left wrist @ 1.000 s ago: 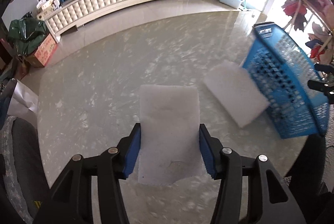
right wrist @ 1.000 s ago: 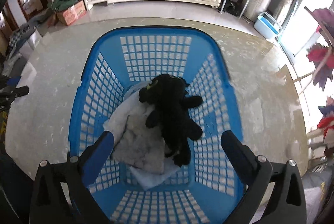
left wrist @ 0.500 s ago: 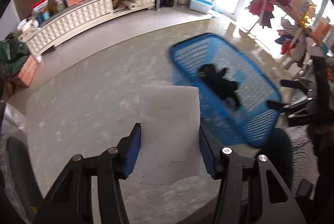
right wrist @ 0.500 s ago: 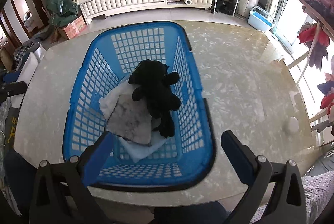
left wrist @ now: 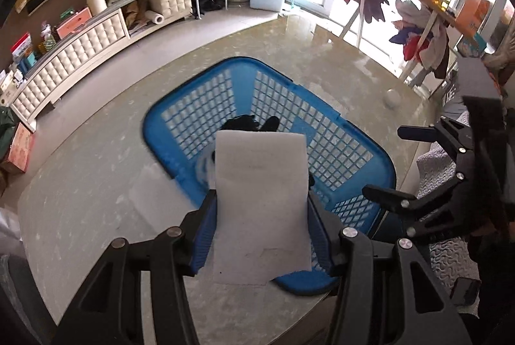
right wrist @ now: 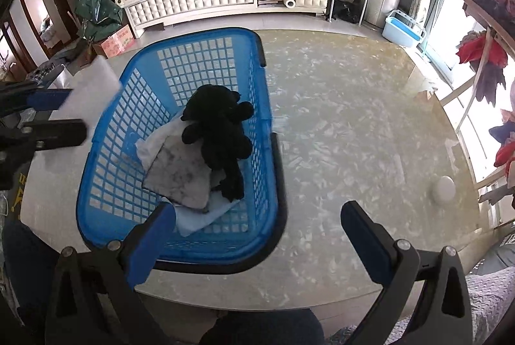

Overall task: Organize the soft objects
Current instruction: 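Lower the foam block into the basket and open the left tool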

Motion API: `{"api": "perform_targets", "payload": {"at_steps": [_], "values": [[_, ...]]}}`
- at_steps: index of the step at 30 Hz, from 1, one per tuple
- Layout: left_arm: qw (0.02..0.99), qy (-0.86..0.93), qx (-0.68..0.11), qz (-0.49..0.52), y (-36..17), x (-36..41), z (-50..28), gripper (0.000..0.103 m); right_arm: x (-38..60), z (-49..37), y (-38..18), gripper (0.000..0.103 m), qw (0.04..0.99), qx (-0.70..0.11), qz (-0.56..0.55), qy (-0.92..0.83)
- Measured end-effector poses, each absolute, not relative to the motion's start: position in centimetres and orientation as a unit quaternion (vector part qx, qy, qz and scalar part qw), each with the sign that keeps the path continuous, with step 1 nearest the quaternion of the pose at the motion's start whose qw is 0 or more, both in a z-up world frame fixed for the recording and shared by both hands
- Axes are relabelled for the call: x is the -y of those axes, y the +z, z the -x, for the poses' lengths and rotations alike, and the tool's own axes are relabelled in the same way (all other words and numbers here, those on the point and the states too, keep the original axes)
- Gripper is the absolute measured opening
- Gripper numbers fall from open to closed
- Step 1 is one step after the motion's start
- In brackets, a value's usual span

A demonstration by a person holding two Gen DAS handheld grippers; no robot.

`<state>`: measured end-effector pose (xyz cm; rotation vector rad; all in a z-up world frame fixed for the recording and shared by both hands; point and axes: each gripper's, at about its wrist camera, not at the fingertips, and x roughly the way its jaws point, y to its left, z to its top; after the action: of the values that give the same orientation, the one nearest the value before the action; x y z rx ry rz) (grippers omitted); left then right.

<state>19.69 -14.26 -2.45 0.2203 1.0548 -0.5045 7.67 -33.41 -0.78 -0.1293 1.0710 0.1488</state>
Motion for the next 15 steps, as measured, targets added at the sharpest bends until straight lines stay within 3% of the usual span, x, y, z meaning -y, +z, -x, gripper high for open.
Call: {"api": "perform_targets", "payload": {"at_steps": [15], "values": [[0.780,-0.302,-0.522,-0.168,-8.5,18.8,-21.6,0.051,36.3,-9.5,-2.6,0.103,0.845,-0.530,0.038,0.066]]}}
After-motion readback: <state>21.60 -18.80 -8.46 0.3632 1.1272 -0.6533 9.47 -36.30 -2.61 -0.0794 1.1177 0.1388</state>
